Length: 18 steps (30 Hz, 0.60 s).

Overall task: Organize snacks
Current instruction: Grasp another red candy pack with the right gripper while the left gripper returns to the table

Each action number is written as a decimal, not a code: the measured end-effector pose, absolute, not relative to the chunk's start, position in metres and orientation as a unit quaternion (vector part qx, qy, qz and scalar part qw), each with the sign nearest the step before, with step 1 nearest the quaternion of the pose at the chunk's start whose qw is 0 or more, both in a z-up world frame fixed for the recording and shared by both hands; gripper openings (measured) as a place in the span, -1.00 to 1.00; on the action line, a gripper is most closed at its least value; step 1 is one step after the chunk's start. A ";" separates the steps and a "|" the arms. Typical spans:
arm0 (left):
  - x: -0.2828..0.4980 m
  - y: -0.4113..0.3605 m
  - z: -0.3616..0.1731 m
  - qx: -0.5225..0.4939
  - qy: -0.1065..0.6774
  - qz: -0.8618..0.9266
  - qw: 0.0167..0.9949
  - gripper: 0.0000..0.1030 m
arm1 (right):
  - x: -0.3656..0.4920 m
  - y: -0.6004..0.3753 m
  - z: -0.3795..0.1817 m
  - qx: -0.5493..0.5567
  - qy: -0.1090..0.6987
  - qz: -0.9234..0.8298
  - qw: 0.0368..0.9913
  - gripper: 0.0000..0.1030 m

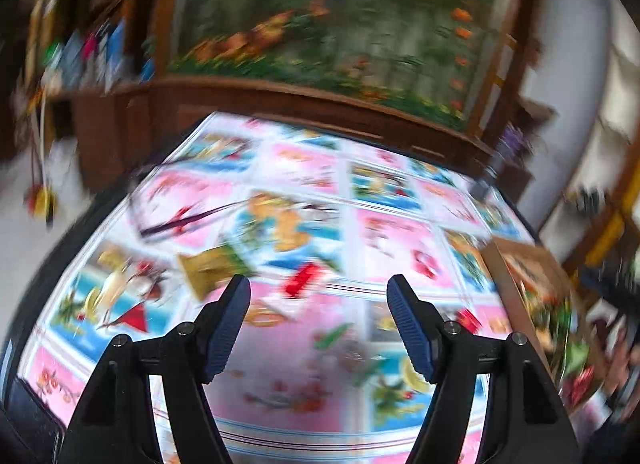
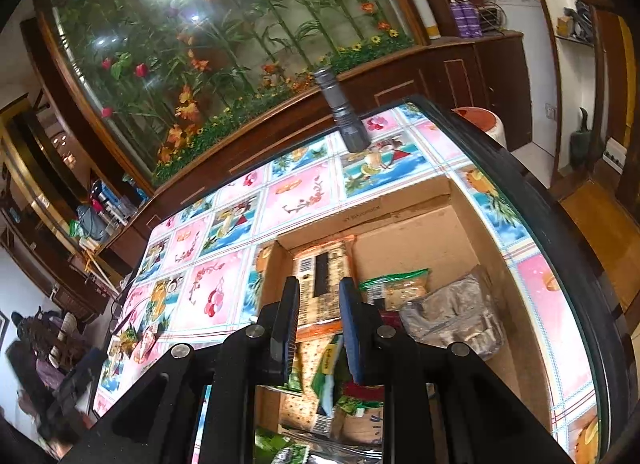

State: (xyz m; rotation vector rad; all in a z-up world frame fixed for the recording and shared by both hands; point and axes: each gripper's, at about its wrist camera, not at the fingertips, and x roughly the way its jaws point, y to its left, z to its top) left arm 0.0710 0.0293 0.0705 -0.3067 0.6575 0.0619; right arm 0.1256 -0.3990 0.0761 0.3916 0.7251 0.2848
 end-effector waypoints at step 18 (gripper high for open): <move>0.072 0.043 0.071 -0.149 0.351 0.048 0.923 0.13 | 0.134 -0.220 0.016 0.172 0.512 0.184 0.821 0.03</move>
